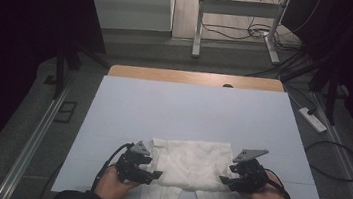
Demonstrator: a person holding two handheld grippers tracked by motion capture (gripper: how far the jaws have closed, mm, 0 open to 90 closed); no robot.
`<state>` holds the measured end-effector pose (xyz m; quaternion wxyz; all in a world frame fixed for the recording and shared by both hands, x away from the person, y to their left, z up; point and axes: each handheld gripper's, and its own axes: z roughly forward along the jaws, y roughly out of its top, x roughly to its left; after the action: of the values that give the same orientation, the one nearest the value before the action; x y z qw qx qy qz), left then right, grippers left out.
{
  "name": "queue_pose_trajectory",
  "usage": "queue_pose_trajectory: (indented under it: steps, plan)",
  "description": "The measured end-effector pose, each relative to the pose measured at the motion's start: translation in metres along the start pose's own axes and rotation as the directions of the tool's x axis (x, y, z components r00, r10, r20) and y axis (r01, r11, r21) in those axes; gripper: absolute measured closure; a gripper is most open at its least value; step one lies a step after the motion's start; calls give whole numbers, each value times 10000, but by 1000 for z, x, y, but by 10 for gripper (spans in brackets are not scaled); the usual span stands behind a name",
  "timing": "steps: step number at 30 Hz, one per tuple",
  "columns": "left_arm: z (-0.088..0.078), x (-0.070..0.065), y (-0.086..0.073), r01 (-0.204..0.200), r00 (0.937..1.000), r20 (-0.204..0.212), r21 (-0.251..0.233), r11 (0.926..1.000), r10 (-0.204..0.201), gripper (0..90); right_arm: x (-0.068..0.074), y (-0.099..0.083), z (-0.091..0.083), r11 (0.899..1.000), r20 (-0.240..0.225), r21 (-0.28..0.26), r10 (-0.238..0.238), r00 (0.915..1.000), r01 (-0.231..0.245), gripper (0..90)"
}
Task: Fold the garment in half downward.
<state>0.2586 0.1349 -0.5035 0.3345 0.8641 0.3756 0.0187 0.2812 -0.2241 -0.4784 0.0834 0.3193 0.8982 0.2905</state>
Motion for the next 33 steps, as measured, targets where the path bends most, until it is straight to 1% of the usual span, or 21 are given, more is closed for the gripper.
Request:
queue_pose_trajectory:
  steps: [3, 6, 8, 10, 12, 13, 15, 18, 22, 24, 28, 30, 33]
  plan:
    - [0, 0, 2, 33, 9999, 132, -189, 9998, -30, 239, 1, 2, -2, 9998, 199, -191, 46, 9998, -42, 340]
    - [-2, 2, 4, 10, 9995, 306, -388, 9992, 2, 192, 0, 4, -2, 9997, 234, -248, 31, 9997, -25, 269]
    - [-2, 3, 5, 72, 9994, 349, -523, 9986, -53, 163, 1, 5, -2, 9998, 213, -194, 26, 9998, -22, 241]
    - [-3, 5, 7, 59, 9995, 307, -592, 9982, -41, 137, 1, 6, -2, 9998, 213, -181, 18, 9998, -15, 217]
    - [-4, 6, 8, 38, 9997, 261, -652, 9979, -21, 111, 0, 8, -2, 9998, 47, -210, 21, 10000, -20, 203]
    - [-4, 6, 9, 37, 9997, 234, -665, 9978, -21, 99, 0, 8, -1, 9998, 39, -186, 39, 10000, -38, 189]
    - [-2, 7, 11, -138, 9998, 145, -601, 9981, 147, 69, 0, 9, 0, 9999, -6, -151, 81, 10000, -82, 157]
    - [-2, 7, 13, -236, 9997, 57, -634, 9977, 240, 32, -1, 11, 3, 10000, -68, -22, 58, 10000, -58, 114]
    - [-1, 10, 16, -274, 9996, 69, -764, 9967, 280, 0, -1, 13, 5, 9999, -121, -28, 102, 9999, -102, 61]
    - [0, 11, 18, -345, 9994, -32, -788, 9963, 344, 0, -1, 14, 6, 10000, -155, -14, 27, 9999, -27, 51]
    - [3, 14, 22, -384, 9993, -54, -815, 9959, 381, 0, -1, 17, 8, 10000, -157, -94, -28, 9999, 27, 20]
    - [5, 14, 24, -426, 9991, -71, -832, 9956, 422, 0, -2, 18, 9, 9998, -87, -189, -51, 9999, 50, 0]
    - [7, 14, 26, -547, 9985, -119, -796, 9953, 539, 0, -4, 20, 10, 9997, -49, -252, -64, 10000, 63, 0]
